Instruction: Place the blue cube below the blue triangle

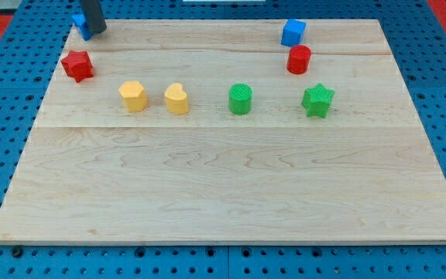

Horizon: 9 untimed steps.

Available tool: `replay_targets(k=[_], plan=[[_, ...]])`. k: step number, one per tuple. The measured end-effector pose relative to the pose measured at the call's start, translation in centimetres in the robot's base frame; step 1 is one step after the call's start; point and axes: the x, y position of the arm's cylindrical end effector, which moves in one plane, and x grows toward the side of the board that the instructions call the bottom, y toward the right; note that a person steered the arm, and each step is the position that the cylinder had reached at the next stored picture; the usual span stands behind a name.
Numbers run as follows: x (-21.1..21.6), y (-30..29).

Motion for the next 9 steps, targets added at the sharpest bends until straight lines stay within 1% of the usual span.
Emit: replay_targets(k=[1,2,3,4,5,6,7,8,9], plan=[[-0.6,9.3],[-2.2,17.9],[-2.2,27.3],[-2.3,33.8],[-1.1,38.9],[2.3,43.8],[3.2,39.4],[3.1,28.8],[3.2,33.6]])
